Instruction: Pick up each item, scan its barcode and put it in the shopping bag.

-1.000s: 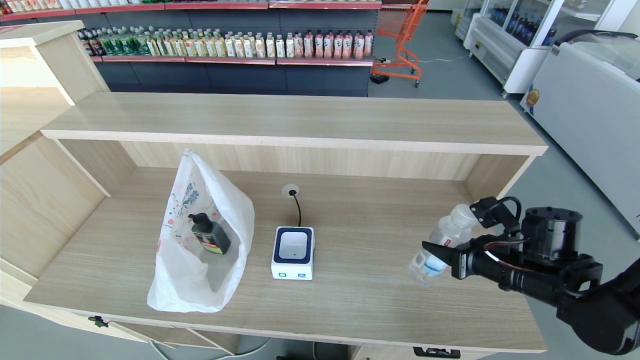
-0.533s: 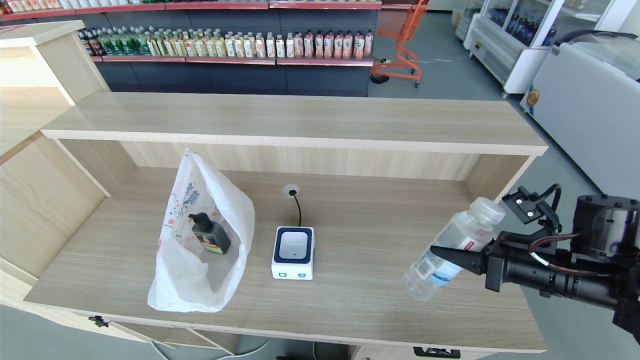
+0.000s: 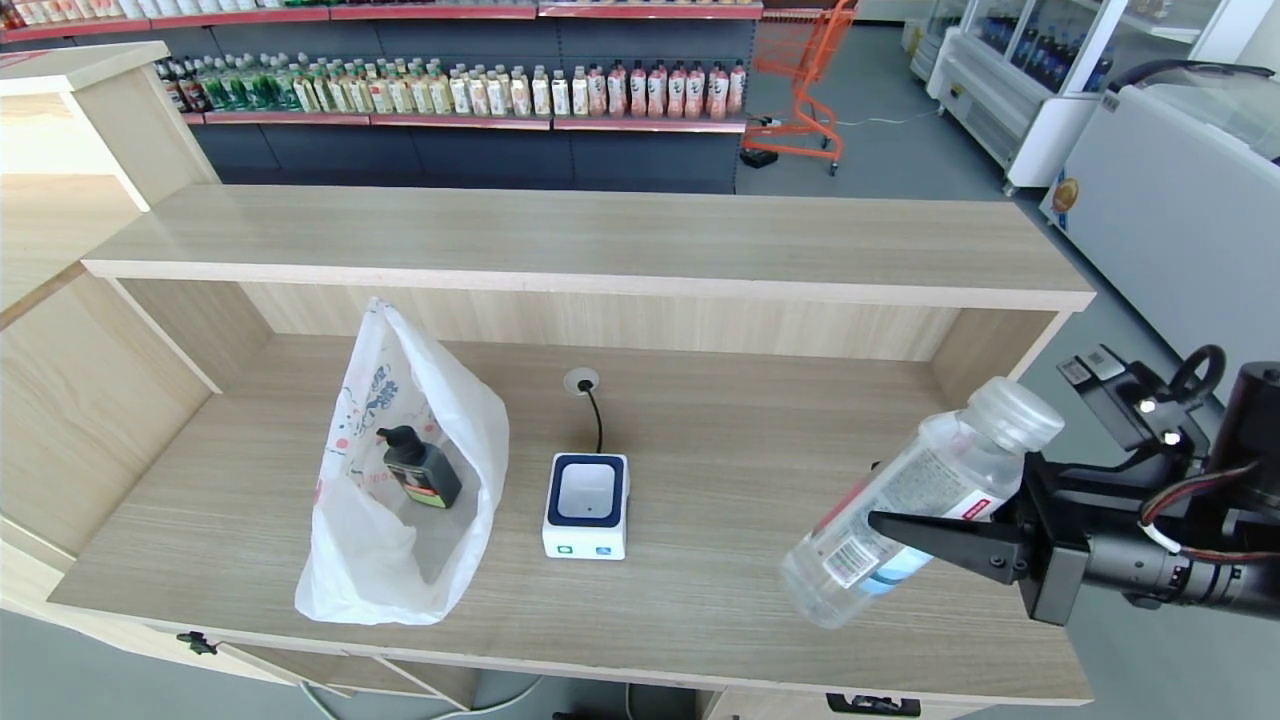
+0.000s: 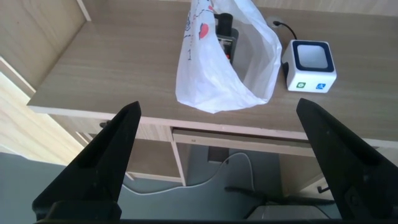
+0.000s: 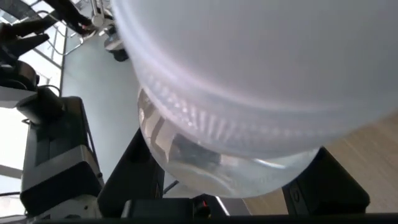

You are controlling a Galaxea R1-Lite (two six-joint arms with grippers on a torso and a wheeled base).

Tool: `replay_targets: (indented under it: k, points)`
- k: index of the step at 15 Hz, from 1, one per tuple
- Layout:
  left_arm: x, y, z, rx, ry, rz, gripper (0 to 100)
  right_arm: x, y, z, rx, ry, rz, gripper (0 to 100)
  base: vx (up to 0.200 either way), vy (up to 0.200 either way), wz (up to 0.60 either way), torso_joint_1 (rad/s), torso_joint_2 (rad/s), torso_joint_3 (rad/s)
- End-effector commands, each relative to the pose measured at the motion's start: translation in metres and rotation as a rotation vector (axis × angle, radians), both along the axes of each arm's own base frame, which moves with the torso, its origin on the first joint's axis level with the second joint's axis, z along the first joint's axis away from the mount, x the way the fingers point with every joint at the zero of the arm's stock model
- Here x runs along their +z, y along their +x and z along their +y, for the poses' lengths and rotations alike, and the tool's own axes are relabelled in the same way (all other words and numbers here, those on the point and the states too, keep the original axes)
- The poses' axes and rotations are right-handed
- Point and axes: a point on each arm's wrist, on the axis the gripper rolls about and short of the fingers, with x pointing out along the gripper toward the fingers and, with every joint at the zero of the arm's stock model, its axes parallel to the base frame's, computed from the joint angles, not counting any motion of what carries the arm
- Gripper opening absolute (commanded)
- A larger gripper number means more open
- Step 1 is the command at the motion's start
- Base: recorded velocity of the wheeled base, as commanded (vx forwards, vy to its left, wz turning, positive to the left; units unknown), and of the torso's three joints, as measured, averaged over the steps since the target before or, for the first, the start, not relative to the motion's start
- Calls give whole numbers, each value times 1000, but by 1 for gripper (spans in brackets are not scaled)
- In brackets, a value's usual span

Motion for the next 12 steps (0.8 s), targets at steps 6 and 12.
replay_targets:
  k: [6,12]
  points:
    - [0,0,0,0,0,-2,100,10,-11,9,59,16,-9,0,0,0,0,0,0,0]
    - [0,0,0,0,-2,-2,100,6,-12,19,176,32,16,0,0,0,0,0,0,0]
